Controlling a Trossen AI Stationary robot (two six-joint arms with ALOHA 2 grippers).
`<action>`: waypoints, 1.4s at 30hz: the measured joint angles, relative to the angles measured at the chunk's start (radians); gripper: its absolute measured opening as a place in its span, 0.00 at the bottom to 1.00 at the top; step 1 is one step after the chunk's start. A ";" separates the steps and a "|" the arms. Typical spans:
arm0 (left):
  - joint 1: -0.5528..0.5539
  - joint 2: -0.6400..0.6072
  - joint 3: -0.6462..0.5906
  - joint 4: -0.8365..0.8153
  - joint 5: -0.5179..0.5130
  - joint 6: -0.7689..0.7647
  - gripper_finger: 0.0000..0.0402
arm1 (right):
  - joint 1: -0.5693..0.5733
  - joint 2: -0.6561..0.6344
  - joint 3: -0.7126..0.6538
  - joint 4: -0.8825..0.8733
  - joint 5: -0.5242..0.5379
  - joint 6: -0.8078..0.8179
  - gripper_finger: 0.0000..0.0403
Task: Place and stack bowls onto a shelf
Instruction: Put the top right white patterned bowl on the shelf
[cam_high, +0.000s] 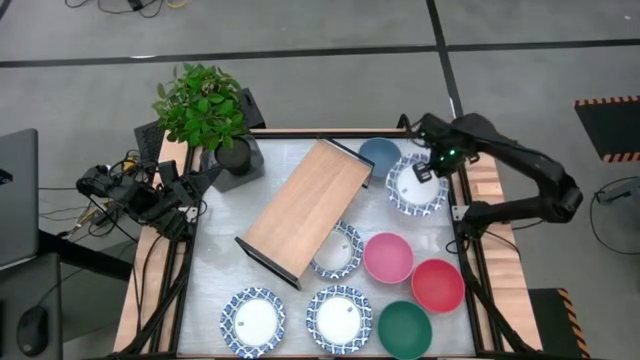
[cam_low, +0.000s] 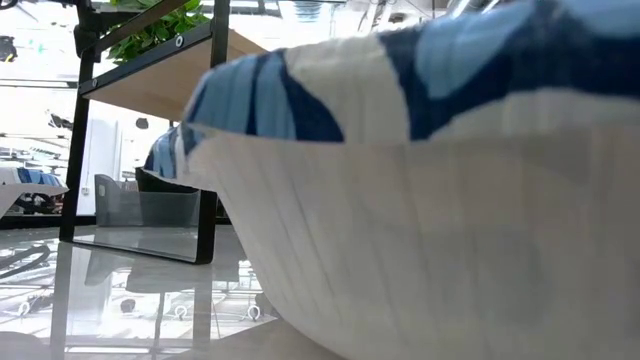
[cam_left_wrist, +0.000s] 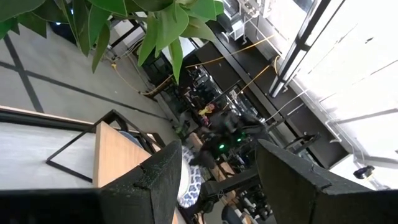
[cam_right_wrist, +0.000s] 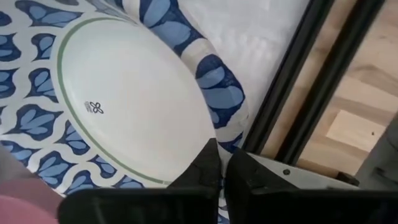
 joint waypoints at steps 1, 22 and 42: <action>0.000 0.000 0.000 0.000 0.000 -0.001 0.47 | 0.000 -0.009 0.027 -0.008 0.000 0.012 0.07; 0.000 0.000 0.000 -0.021 -0.002 -0.048 0.47 | 0.449 0.142 0.517 0.414 -0.103 0.174 0.07; 0.000 0.000 0.000 -0.026 -0.001 -0.063 0.47 | 0.637 0.665 0.858 0.469 -0.316 0.017 0.07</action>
